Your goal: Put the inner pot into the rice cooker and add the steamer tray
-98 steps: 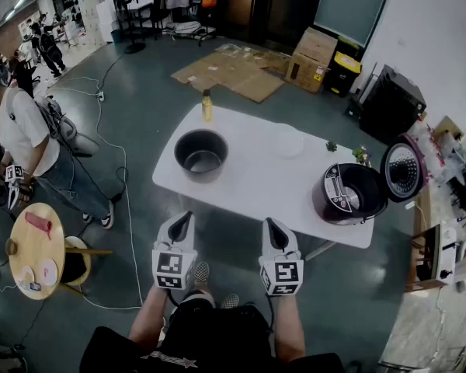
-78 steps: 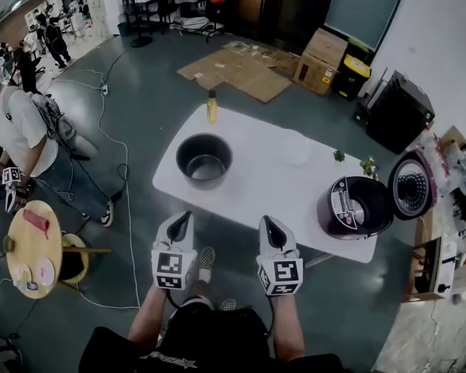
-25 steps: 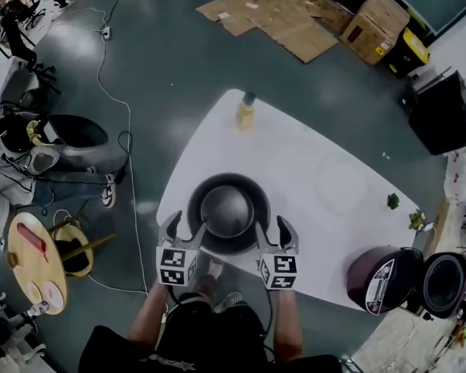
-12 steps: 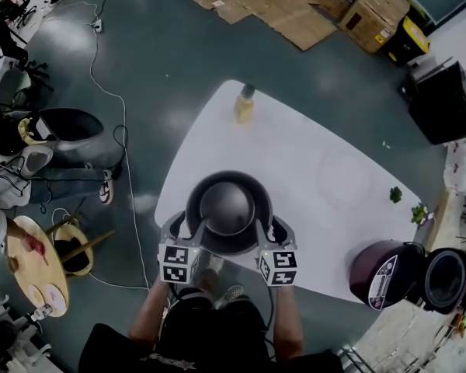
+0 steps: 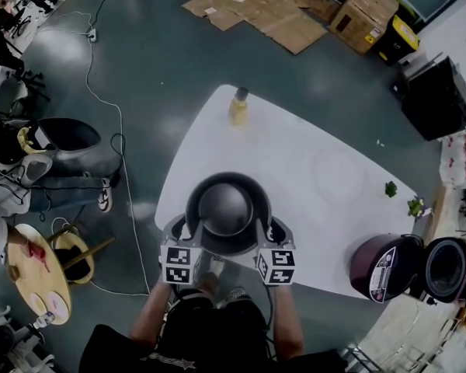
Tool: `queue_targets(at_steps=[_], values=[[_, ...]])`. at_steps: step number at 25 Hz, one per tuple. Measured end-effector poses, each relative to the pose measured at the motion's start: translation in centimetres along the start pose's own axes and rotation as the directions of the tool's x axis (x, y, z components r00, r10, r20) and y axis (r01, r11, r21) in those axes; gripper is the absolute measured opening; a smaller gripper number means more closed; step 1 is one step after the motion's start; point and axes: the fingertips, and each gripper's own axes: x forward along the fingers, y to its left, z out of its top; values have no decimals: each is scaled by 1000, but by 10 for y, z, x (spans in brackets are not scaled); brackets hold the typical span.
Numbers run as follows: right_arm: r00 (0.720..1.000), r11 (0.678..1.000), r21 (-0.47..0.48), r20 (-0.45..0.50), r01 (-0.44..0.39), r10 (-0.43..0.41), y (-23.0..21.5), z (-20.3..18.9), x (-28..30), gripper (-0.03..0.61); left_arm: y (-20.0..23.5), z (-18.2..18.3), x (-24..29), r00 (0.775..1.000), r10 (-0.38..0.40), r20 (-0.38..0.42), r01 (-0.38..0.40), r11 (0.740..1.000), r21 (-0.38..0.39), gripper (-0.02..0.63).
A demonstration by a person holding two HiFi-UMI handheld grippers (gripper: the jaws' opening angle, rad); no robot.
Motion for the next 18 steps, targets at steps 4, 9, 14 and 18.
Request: queue_targets(at_steps=[4, 9, 14, 18], values=[[999, 1000, 10, 40, 19, -19, -1, 12, -12, 115, -3, 17, -7, 1000, -7, 28, 6, 999, 36, 151], [993, 998, 22, 101, 61, -63, -8, 30, -39, 114, -16, 40, -16, 996, -43, 72, 38, 996, 79, 152], [979, 992, 47, 163, 116, -123, -21, 45, -72, 114, -39, 67, -26, 987, -100, 125, 85, 989, 123, 150], [960, 982, 82, 210, 173, -186, -37, 52, -103, 112, -65, 88, -31, 974, -159, 162, 130, 976, 176, 147]])
